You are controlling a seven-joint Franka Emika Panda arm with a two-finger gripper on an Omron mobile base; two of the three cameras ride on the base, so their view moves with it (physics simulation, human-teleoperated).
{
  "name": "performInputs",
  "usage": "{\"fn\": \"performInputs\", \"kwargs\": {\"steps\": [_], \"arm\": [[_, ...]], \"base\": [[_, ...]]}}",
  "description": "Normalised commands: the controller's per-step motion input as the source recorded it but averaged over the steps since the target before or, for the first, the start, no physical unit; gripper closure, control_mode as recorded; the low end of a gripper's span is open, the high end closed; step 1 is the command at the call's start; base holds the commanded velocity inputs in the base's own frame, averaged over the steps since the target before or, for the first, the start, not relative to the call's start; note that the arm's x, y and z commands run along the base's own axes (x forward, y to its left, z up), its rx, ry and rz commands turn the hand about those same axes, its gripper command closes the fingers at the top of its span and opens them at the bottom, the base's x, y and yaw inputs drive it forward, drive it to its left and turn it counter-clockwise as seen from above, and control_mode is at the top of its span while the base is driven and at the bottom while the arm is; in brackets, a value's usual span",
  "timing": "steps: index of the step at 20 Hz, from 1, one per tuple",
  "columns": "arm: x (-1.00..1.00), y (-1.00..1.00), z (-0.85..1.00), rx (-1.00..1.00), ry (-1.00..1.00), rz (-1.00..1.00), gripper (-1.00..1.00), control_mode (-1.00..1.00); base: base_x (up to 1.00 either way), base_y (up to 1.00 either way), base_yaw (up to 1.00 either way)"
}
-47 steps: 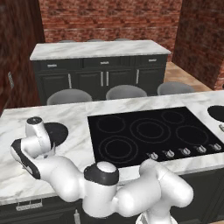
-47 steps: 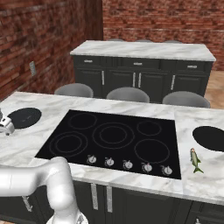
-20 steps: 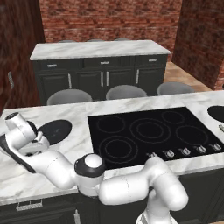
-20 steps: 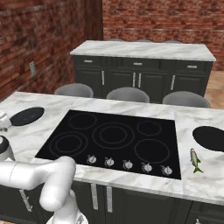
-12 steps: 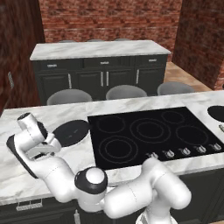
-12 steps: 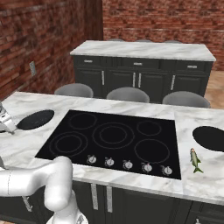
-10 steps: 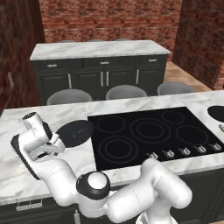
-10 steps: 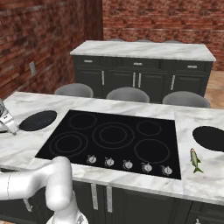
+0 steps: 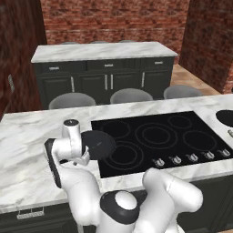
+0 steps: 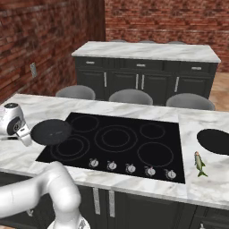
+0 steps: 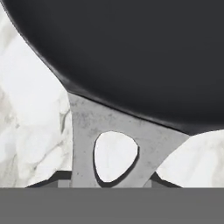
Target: Place both pans onto different burners. Then place the tomato and the fish on different pans.
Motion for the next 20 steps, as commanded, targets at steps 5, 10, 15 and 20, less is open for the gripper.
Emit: {"fn": "performInputs", "kwargs": {"steps": [5,10,15,20], "arm": [[-0.23,-0.27,0.08,0.04,0.0,0.06,1.0,-1.0],[-0.64,-0.2,0.24,0.0,-0.07,0.03,1.0,-1.0],[-0.62,-0.29,0.23,0.0,-0.09,0.01,1.0,-1.0],[-0.49,-0.53,0.01,0.0,-0.05,0.01,1.0,-1.0]], "base": [[0.0,0.0,0.0],[0.0,0.0,0.0],[0.0,0.0,0.0],[0.0,0.0,0.0]]}}
